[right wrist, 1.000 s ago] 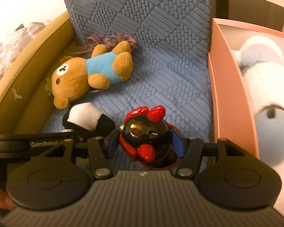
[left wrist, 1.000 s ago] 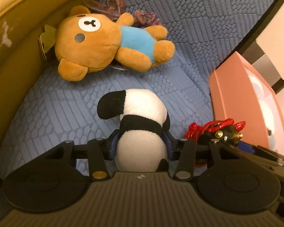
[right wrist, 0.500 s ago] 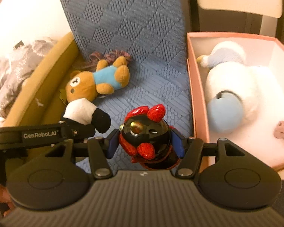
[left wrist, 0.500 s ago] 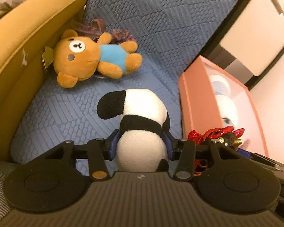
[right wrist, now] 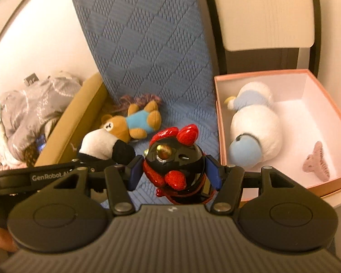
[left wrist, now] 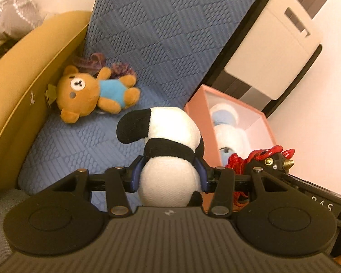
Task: Organize objects
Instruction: 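Lift the panda plush and red figurine and carry them toward the pink box, then lower the panda plush and red figurine into the pink box with both tools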
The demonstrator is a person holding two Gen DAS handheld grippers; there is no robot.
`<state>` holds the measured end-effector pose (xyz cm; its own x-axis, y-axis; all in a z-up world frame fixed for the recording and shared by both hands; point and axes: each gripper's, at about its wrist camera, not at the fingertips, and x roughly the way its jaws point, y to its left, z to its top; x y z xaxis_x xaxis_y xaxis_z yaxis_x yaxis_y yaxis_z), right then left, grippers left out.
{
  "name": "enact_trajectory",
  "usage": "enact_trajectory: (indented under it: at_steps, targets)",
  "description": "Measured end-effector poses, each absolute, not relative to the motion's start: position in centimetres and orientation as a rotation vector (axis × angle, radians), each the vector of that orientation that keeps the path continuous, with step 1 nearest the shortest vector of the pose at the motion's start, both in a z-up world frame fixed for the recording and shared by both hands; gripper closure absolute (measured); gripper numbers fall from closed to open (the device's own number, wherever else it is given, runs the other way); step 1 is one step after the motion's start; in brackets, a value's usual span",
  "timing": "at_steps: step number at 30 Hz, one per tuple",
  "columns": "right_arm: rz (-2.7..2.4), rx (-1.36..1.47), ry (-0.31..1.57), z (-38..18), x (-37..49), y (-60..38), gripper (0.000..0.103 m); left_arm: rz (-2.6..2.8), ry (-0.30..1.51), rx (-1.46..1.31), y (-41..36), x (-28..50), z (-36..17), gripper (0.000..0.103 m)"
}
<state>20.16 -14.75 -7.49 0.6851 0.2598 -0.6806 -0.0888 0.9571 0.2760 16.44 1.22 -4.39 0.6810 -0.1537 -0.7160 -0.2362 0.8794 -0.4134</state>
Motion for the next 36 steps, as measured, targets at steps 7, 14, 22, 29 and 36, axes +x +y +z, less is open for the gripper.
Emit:
enact_trajectory:
  at_steps: [7, 14, 22, 29, 36]
  targets:
    - [0.183, 0.241, 0.761, -5.2, 18.8, -17.5, 0.042, 0.019, 0.797, -0.495, -1.5, 16.4, -1.4, 0.049]
    - [0.164, 0.268, 0.719, -3.3, 17.4, -20.8, 0.042, -0.029, 0.792, -0.47, -5.3, 17.0, 0.6, 0.049]
    - [0.127, 0.284, 0.691, -2.1, 16.8, -24.9, 0.042, -0.079, 0.784, -0.446, -10.1, 18.9, 2.3, 0.049]
    - [0.082, 0.301, 0.705, -2.7, 17.7, -28.8, 0.042, -0.122, 0.811, -0.442, -13.7, 21.9, 1.6, 0.049]
    - [0.043, 0.306, 0.757, -5.0, 20.1, -32.5, 0.042, -0.129, 0.87, -0.449, -16.5, 25.9, -1.9, 0.049]
